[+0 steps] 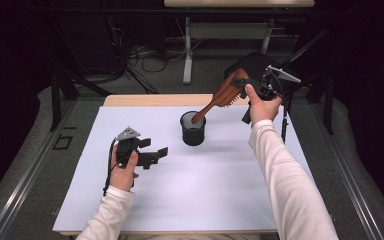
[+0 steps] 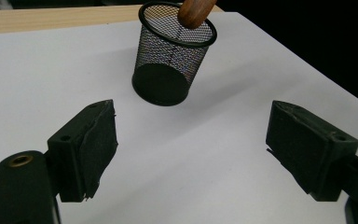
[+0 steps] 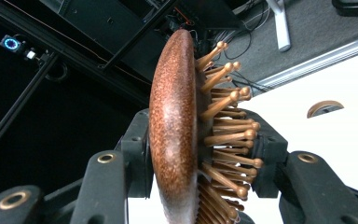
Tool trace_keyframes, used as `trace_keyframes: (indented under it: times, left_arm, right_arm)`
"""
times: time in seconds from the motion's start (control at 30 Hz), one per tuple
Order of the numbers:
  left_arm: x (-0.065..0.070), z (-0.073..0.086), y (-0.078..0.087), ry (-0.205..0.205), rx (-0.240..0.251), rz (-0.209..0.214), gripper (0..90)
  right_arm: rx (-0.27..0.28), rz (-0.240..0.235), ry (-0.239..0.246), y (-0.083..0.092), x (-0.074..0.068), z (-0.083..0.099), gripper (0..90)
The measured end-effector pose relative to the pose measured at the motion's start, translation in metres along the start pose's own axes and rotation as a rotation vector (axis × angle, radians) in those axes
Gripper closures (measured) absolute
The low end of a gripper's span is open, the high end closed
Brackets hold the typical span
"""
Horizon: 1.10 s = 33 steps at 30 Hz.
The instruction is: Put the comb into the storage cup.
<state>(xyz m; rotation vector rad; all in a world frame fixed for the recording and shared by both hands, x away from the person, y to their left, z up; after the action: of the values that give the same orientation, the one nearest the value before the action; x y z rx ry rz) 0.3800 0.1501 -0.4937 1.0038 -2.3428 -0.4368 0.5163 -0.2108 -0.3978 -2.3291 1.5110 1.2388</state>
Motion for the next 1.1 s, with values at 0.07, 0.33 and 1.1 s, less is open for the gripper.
trace_keyframes:
  times: [0.07, 0.33, 1.1]
  left_arm:
    - [0.0, 0.0, 0.0, 0.0, -0.002, 0.0, 16.5]
    - [0.0, 0.0, 0.0, 0.0, -0.001, -0.001, 16.5]
    - [0.0, 0.001, -0.002, -0.004, -0.009, -0.003, 16.5]
  right_arm:
    - [0.001, 0.004, 0.006, -0.002, -0.001, 0.001, 51.0]
    - [-0.012, 0.004, 0.031, -0.01, -0.006, 0.01, 51.0]
    - [-0.041, 0.019, 0.076, -0.028, -0.011, 0.028, 51.0]
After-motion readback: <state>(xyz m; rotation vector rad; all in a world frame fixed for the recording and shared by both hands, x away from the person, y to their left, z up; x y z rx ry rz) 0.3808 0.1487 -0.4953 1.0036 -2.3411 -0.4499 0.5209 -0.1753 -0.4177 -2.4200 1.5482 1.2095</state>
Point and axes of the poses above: each handheld gripper's, and its own axes: y roughly backward along the jaws, z roughly out of its underside, x roughly to its right, the point moved 3 cm from there along -y, roughly forward along the jaws, and after that the axes turned 5 degrees about y, right-handed, at the moved point
